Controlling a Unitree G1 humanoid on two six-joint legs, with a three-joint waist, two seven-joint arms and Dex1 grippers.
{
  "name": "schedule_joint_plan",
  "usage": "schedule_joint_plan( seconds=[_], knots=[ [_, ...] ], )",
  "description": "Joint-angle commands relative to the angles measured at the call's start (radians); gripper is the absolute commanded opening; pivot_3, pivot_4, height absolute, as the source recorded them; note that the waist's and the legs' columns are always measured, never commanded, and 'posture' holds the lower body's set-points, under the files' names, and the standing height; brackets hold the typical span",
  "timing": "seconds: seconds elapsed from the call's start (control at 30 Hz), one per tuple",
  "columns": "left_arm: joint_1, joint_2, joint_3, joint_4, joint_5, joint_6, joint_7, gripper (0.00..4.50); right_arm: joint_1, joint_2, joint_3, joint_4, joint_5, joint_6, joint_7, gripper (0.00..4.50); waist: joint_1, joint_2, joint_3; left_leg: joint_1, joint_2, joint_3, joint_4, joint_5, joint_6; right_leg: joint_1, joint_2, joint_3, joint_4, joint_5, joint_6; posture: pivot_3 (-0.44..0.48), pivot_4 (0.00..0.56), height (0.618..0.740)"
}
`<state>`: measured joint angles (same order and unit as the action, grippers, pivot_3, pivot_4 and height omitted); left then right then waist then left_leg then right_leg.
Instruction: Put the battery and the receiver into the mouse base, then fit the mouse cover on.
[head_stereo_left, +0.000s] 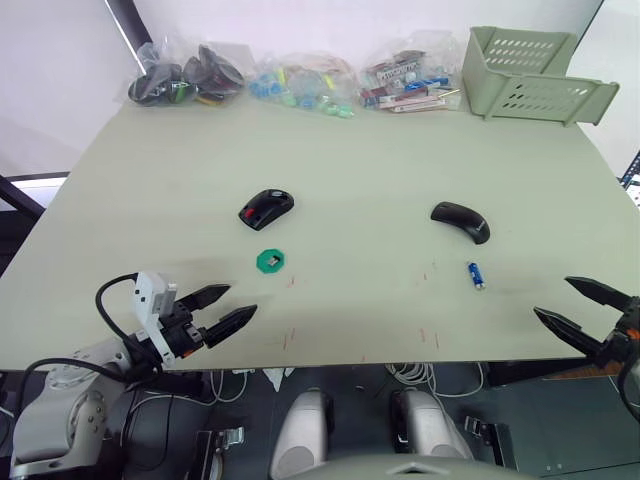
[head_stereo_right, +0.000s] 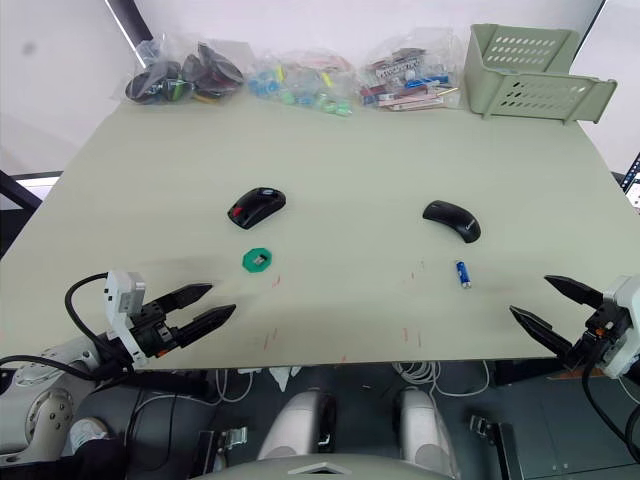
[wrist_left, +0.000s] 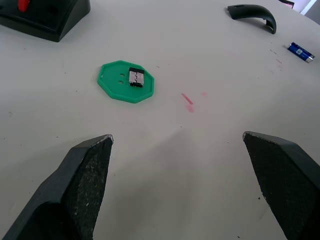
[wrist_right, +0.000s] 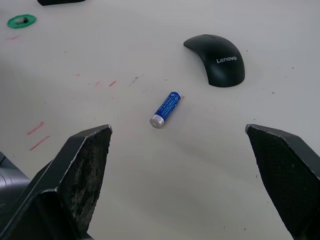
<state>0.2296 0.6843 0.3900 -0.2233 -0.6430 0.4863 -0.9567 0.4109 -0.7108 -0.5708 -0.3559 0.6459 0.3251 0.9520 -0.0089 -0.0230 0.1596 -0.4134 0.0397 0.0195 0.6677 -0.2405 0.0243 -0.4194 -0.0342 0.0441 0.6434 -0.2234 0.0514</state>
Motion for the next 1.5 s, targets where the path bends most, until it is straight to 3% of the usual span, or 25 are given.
schedule_joint_plan(
  seconds=[0.03,0.37,0.6,0.83,1.1,1.27,1.5],
  knots=[
    [-0.039,0.024,0.008,-0.001,-0.007,0.007,0.0,4.43,-0.016,0.005,-0.029,-0.041,0.023,-0.013,-0.008,4.5,0.0,0.0,0.0,0.0,0.0,0.0,0.0,0.0,0.0,0.0,0.0,0.0,0.0,0.0,0.0,0.0,0.15,0.74],
    [-0.378,0.099,-0.045,0.216,0.039,0.005,-0.026,4.43,-0.09,0.019,0.031,-0.227,0.136,0.042,-0.051,4.5,0.004,0.0,0.0,0.0,-0.002,-0.001,0.0,0.0,0.0,0.0,0.002,-0.001,0.0,0.0,0.0,0.0,0.15,0.74],
    [-0.742,0.159,-0.229,0.576,0.25,-0.1,-0.08,4.43,-0.045,-0.007,0.027,-0.426,0.279,0.102,-0.072,4.5,0.021,-0.001,0.0,-0.001,-0.002,-0.002,0.001,0.0,0.0,0.0,0.004,-0.001,0.001,0.0,0.0,0.0,0.15,0.74],
    [-1.023,0.098,-0.386,0.896,0.436,-0.194,-0.087,4.43,0.037,0.029,-0.012,-0.496,0.252,0.07,-0.124,4.5,0.027,-0.004,0.001,-0.001,-0.003,-0.001,0.001,0.0,0.0,0.001,0.004,-0.001,0.0,0.001,0.0,0.0,0.15,0.74],
    [-1.21,0.001,-0.469,1.169,0.569,-0.286,-0.087,4.43,0.109,0.078,-0.01,-0.54,0.213,0.034,-0.159,4.5,0.022,-0.005,0.001,-0.001,-0.002,-0.002,0.002,0.0,0.0,0.002,0.004,-0.001,0.001,0.001,0.0,0.0,0.15,0.74],
    [-1.299,-0.045,-0.494,1.314,0.645,-0.334,-0.023,4.43,0.125,0.09,-0.016,-0.546,0.205,0.019,-0.17,4.5,0.021,-0.006,0.001,-0.001,-0.002,-0.002,0.002,0.0,0.0,0.002,0.005,-0.001,0.001,0.001,0.0,0.0,0.15,0.74],
    [-1.349,-0.079,-0.491,1.429,0.701,-0.394,0.014,4.43,0.134,0.089,-0.009,-0.548,0.198,0.008,-0.177,4.5,0.021,-0.006,0.001,-0.001,-0.002,-0.002,0.002,0.0,0.0,0.002,0.005,-0.001,0.001,0.001,0.0,0.0,0.15,0.74]
  ],
)
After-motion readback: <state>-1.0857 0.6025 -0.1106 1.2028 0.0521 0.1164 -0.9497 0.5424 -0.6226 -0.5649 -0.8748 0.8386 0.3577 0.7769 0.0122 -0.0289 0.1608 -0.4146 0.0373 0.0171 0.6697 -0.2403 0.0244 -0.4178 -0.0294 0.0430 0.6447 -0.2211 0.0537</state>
